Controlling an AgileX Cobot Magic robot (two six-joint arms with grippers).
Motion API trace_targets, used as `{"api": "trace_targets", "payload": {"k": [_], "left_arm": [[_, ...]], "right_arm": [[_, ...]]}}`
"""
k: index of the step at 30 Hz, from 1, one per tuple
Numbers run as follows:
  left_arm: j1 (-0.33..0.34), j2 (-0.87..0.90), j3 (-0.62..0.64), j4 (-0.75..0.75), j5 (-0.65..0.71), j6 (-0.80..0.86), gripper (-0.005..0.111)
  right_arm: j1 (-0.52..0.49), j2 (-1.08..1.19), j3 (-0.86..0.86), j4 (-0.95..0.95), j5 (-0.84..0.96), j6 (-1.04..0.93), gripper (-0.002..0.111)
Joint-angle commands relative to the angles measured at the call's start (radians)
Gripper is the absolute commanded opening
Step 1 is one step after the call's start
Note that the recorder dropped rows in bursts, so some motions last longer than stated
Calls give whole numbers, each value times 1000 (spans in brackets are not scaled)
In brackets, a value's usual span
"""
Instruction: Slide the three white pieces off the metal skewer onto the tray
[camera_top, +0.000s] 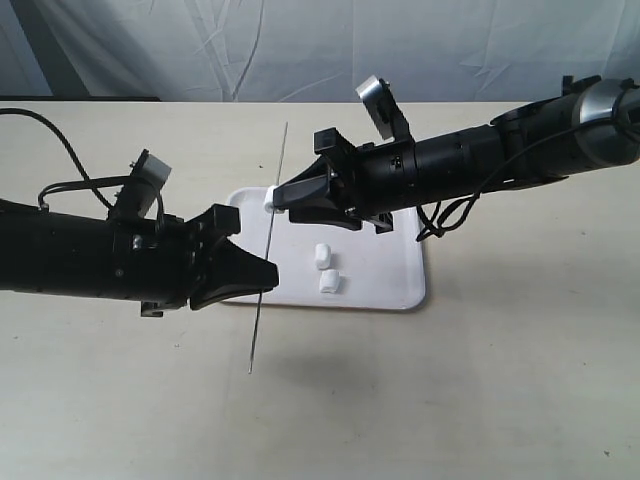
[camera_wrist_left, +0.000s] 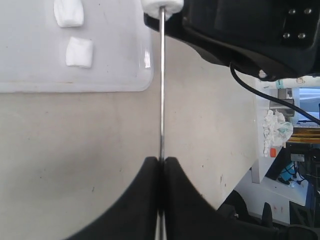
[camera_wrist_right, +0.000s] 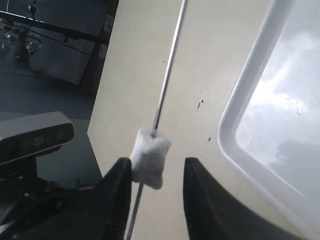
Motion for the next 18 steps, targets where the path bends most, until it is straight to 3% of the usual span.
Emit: {"api": "trace_targets", "payload": {"k": [1, 6, 15, 18], "left_arm": [[-1, -7, -4, -8, 23, -1, 0], [-1, -7, -4, -8, 28, -1, 0], [-1, -7, -4, -8, 68, -1, 0], [-1, -7, -4, -8, 98, -1, 0]], "right_arm": [[-2, -8, -3, 11, 8, -9, 31], [-2, -8, -3, 11, 13, -38, 10], [-2, -8, -3, 100, 32, -82, 8], [-2, -8, -3, 106, -5, -108, -1]]}}
